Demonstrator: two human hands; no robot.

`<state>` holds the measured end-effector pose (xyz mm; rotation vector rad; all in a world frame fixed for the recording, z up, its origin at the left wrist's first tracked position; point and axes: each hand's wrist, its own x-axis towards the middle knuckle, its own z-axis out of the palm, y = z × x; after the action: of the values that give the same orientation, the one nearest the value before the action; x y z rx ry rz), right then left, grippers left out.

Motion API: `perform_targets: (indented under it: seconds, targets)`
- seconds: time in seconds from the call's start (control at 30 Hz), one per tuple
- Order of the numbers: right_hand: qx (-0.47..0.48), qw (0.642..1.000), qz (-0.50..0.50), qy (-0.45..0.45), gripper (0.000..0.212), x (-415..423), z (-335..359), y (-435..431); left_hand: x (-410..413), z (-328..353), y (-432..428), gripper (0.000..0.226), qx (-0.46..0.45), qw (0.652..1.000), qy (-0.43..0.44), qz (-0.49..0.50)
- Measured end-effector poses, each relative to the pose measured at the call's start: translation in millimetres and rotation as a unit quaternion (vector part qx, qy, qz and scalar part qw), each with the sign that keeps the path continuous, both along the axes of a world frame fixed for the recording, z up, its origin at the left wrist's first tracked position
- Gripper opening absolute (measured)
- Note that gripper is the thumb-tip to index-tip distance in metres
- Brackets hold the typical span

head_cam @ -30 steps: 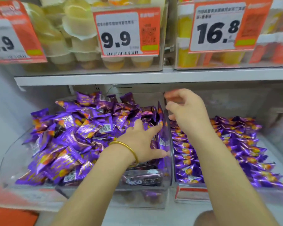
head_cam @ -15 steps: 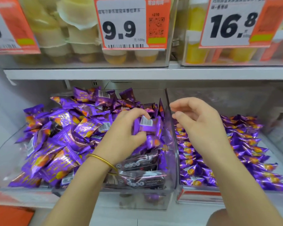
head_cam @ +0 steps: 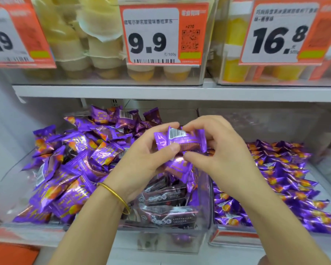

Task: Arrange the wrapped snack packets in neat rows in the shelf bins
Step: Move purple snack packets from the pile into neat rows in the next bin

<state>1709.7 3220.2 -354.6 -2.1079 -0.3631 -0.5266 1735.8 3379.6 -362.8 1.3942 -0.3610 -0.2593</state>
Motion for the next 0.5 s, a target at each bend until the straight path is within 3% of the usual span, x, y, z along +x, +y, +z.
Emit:
perform_targets:
  seconds: [0.23, 0.33, 0.5]
  targets:
    - [0.183, 0.978, -0.098, 0.036, 0.008, 2.6, 0.4, -5.9, 6.4, -1.1, 0.8, 0.031, -0.056, 0.996, 0.050, 0.056]
    - [0.204, 0.971, -0.109, 0.055, 0.011, 1.1, 2.0, -4.4, 5.7, -2.0, -1.1, 0.018, -0.030, 0.997, 0.017, 0.073]
    - [0.265, 0.953, -0.116, 0.090, 0.028, 0.4, 5.9, -3.7, 6.4, -0.4, -2.1, 0.021, -0.023, 0.997, -0.004, 0.069]
